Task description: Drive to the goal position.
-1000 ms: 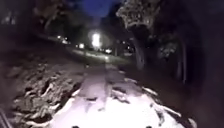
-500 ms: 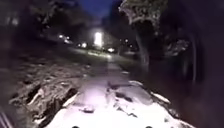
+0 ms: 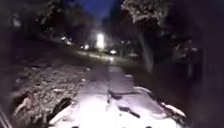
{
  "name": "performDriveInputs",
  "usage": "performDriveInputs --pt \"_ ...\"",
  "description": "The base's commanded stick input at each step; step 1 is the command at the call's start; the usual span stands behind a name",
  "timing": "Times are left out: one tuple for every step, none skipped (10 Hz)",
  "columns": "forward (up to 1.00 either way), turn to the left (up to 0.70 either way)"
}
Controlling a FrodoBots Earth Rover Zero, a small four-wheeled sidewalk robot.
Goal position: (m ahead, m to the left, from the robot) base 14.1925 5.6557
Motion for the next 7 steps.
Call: performDriveInputs --pt "0.7 0.35" --pt "0.7 0.16" --pt "0.7 0.0" --pt "0.7 0.0" --pt "0.7 0.0" --pt "0.7 0.0" --pt "0.7 0.0"
